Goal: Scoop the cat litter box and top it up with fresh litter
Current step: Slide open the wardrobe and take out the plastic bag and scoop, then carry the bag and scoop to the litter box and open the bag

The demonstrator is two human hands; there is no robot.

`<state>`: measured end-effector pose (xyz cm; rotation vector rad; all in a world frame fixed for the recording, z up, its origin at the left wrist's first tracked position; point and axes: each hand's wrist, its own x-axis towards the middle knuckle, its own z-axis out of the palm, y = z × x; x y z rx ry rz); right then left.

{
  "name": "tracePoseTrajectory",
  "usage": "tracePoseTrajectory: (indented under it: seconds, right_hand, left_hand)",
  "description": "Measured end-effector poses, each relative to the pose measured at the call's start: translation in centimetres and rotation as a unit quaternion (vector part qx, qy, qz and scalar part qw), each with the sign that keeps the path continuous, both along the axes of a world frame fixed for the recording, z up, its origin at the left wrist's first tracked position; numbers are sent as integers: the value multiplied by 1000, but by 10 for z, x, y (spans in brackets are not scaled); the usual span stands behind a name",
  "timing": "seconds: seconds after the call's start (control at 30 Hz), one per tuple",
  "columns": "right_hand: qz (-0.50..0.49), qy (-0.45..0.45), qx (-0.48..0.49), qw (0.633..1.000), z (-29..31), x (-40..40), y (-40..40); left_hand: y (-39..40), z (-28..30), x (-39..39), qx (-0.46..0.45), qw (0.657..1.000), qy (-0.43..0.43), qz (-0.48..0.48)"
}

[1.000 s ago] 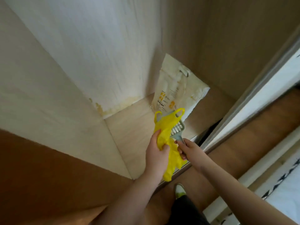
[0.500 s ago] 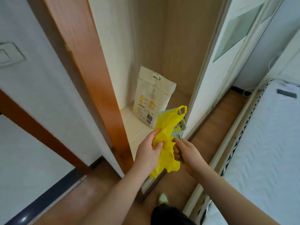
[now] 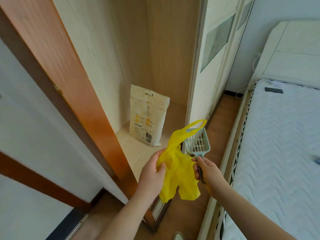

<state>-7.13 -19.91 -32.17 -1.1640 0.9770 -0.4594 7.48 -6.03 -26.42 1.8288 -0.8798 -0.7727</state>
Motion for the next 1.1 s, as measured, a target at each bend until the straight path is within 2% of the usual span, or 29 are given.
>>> tracePoseTrajectory:
  seconds: [0.17,0.33,0.57,0.87,1.1]
  right_hand:
    - [-19,-11,29,999,-1,9,-4]
    - [-47,-5,-10,999,26,11,14]
    - [-122,-45,-9,991,47,-17,73]
    - [-257,-25,9,966,39,-109,195]
    - [-359,-66,24,931,53,-207,273]
  left_hand:
    - [-19,0,11,8,1000,1,7]
    - [-20,-2,17,-16,1000,16,5]
    - [6,10,8,-56,998,-8,-37]
    - [72,12,-87,-91,984,-37,-150]
    - [101,7,-191,-110,962,4,-249]
